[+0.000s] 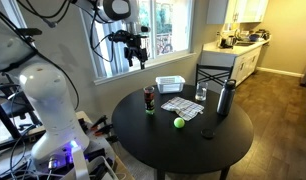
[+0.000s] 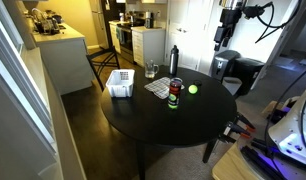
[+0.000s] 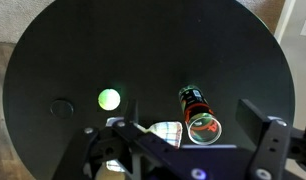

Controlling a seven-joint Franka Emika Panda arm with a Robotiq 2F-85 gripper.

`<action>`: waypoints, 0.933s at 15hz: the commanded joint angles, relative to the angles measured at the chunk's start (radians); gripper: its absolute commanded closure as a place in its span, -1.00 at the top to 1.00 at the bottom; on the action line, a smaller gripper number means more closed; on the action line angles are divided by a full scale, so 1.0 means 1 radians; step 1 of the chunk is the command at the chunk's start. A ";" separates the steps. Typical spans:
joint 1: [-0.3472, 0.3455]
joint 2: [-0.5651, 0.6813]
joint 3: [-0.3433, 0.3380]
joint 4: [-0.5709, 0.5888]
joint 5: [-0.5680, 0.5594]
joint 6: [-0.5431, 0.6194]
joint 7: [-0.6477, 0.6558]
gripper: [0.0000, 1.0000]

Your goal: Put the tennis ball in the black container.

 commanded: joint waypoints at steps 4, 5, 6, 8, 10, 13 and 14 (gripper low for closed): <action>-0.035 0.048 -0.031 -0.009 -0.017 0.090 -0.012 1.00; -0.044 0.064 -0.038 -0.010 -0.025 0.112 -0.013 1.00; -0.053 0.084 -0.047 -0.013 -0.030 0.141 -0.014 1.00; -0.076 0.140 -0.065 -0.019 -0.044 0.210 -0.020 1.00; -0.102 0.210 -0.075 -0.019 -0.072 0.279 -0.008 1.00; -0.135 0.328 -0.086 -0.003 -0.118 0.368 0.006 1.00; -0.144 0.368 -0.086 0.005 -0.140 0.397 0.015 1.00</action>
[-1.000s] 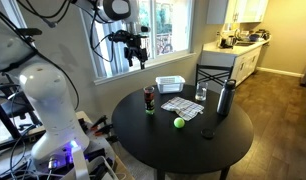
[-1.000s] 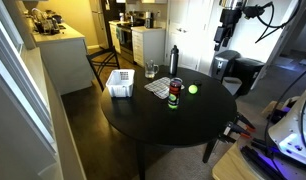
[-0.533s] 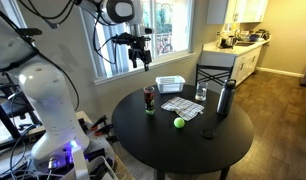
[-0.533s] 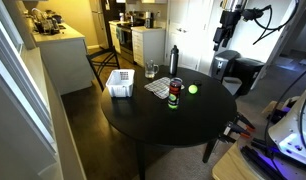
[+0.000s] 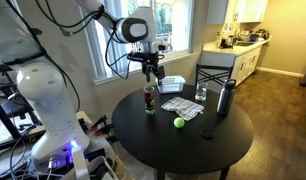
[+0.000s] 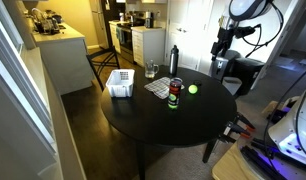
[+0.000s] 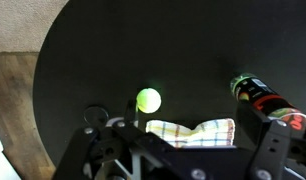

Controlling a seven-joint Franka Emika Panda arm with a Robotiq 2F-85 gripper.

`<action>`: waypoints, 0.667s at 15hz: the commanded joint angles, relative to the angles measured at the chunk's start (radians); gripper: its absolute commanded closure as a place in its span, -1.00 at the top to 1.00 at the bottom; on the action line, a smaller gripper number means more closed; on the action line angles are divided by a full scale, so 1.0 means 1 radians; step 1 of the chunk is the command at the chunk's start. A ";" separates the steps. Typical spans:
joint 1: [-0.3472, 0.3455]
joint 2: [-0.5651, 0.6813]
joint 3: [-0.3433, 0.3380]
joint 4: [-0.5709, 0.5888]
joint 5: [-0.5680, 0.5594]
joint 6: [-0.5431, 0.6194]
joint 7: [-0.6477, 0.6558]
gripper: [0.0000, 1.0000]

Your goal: Put the tennis ball in the black container.

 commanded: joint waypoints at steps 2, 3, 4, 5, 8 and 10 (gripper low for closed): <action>-0.039 0.195 0.001 0.048 -0.087 0.143 0.022 1.00; -0.041 0.234 0.003 0.065 -0.108 0.169 0.028 1.00; -0.038 0.274 0.004 0.088 -0.123 0.193 0.036 1.00; -0.034 0.311 0.003 0.111 -0.136 0.211 0.041 1.00; -0.024 0.428 -0.009 0.196 -0.161 0.257 0.058 1.00; -0.019 0.499 -0.025 0.252 -0.181 0.269 0.074 1.00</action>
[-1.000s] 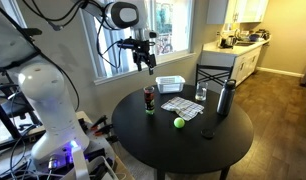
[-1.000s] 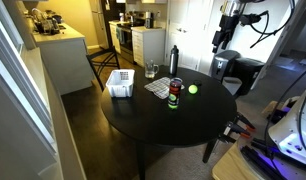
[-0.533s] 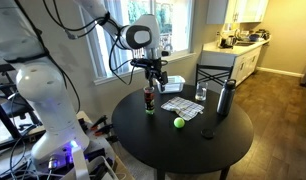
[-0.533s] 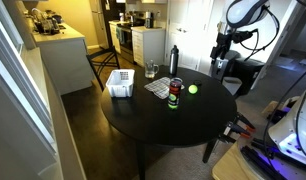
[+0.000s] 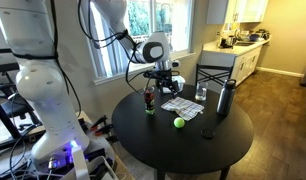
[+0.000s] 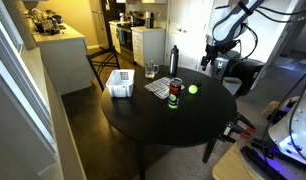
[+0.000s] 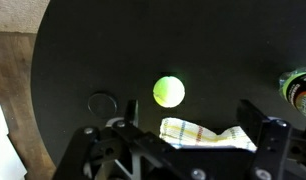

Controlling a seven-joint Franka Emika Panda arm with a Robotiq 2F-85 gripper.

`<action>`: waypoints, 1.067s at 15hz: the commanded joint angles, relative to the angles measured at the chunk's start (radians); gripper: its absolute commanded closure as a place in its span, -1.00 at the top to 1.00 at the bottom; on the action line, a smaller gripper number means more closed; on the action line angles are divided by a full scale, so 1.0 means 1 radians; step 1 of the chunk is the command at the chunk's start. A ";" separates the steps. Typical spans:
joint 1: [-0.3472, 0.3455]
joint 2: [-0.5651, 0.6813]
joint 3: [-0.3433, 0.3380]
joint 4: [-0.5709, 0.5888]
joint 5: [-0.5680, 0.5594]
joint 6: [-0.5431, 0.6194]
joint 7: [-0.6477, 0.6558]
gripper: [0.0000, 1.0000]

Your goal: Put the tennis ball in the black container.

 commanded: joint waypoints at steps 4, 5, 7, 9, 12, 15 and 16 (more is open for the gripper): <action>0.016 0.232 -0.047 0.177 -0.044 0.047 0.048 1.00; 0.016 0.256 -0.048 0.196 -0.036 0.050 0.038 1.00; 0.018 0.303 -0.051 0.232 -0.030 0.054 0.030 1.00; 0.015 0.339 -0.037 0.258 -0.011 0.066 0.012 1.00; 0.016 0.383 -0.008 0.293 0.010 0.096 -0.013 1.00; 0.008 0.397 0.036 0.307 0.033 0.115 -0.041 1.00; -0.003 0.394 0.059 0.306 0.049 0.115 -0.060 1.00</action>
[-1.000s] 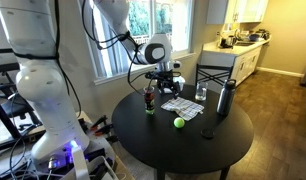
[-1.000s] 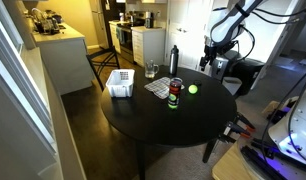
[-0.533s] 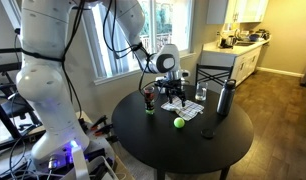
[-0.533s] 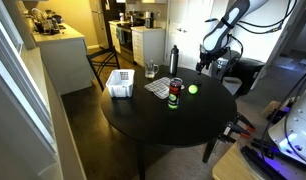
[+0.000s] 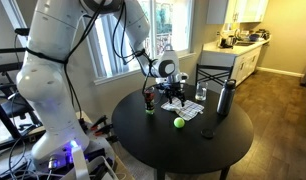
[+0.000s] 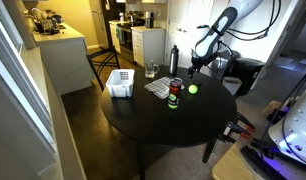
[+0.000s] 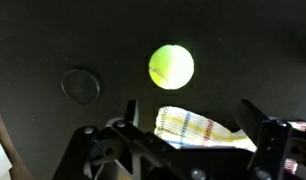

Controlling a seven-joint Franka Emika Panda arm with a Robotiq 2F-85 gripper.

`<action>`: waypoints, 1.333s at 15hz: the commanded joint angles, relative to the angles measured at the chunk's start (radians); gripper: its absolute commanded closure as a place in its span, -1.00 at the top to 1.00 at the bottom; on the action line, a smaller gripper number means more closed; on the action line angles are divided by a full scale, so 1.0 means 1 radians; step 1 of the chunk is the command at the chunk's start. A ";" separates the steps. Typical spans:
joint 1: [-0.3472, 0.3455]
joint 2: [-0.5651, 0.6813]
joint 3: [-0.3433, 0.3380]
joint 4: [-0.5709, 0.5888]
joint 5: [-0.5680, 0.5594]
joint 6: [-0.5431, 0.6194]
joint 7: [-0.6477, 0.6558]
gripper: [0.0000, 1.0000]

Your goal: Put the tennis ball in the black container.

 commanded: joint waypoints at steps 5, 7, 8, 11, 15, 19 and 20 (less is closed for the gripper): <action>0.024 0.007 -0.005 0.009 0.031 0.002 -0.020 1.00; 0.024 0.008 -0.008 0.009 0.030 0.002 -0.020 1.00; 0.024 0.008 -0.008 0.009 0.030 0.002 -0.020 1.00; -0.007 0.020 0.006 0.008 0.057 0.027 -0.040 1.00; -0.082 0.055 0.059 0.022 0.160 0.078 -0.099 1.00; -0.127 0.149 0.089 0.090 0.220 0.095 -0.123 1.00; -0.123 0.180 0.081 0.112 0.216 0.101 -0.115 1.00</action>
